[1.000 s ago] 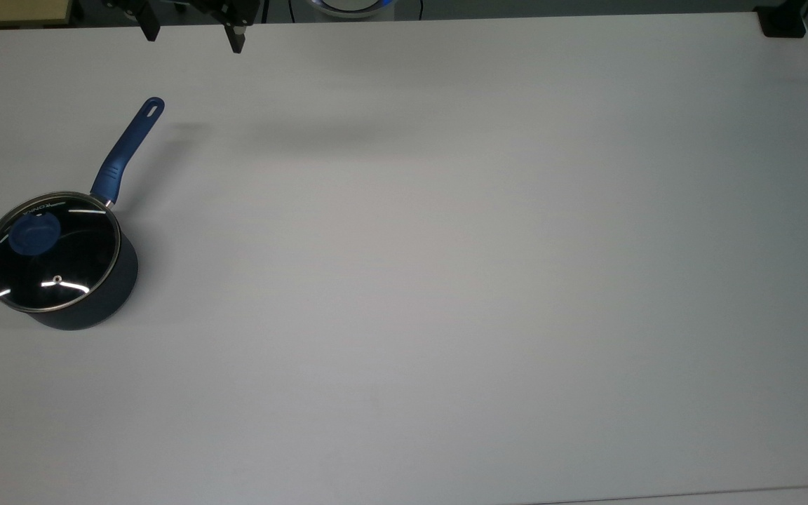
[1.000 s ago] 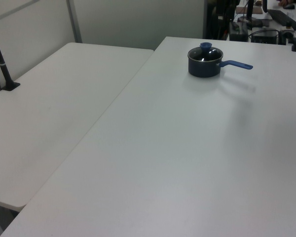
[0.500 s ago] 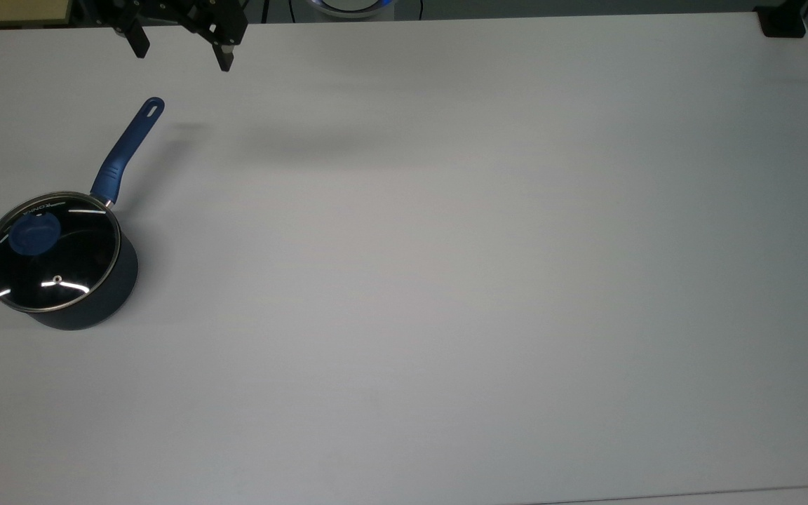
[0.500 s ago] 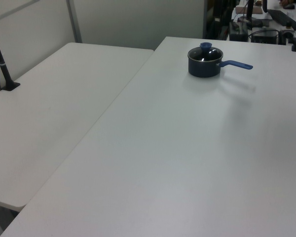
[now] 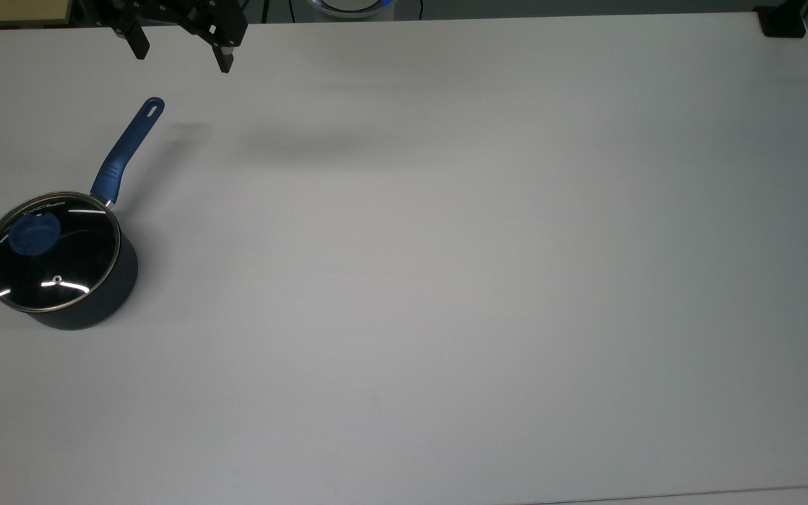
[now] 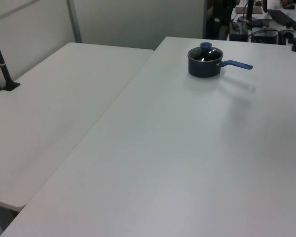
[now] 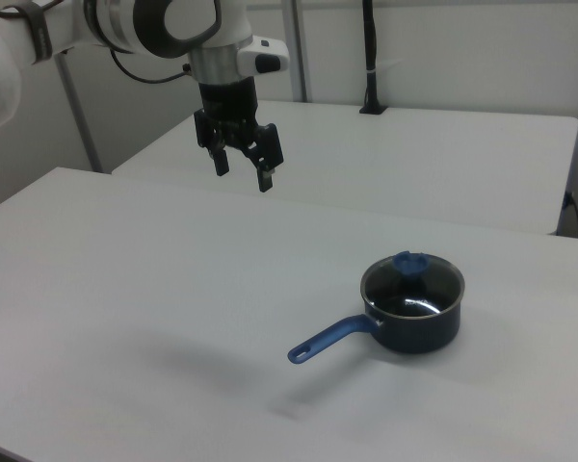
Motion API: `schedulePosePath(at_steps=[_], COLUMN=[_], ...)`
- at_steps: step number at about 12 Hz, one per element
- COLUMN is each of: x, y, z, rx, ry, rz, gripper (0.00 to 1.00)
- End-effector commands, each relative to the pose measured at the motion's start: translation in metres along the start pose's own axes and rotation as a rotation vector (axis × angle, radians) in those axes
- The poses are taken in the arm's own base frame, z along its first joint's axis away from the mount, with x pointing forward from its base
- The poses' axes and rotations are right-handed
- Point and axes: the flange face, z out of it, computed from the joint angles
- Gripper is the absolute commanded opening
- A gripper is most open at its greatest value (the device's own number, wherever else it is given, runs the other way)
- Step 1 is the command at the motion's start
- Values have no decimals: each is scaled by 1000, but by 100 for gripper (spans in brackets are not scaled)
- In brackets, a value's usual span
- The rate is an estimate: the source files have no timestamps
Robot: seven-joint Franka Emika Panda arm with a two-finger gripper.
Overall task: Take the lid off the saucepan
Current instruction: 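Move the gripper toward the navy saucepan with the glass lid, then lower the open gripper over the blue knob of the glass lid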
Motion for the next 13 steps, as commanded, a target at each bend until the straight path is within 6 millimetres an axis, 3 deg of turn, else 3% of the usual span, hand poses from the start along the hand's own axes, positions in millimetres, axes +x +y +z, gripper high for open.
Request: schedulePosePath(at_steps=[1,4,6,10,12,13], x=[5,16,31,36,41,48], y=[3,23,38,58,89,106], z=[2,-3,15,25,33,51], rx=[-4,-4,-15,-29,-61,-70], ry=[48,144,164,170,189,184], rz=[14,56,98,118,120,121], gripper=[100,100,100,100,100,100])
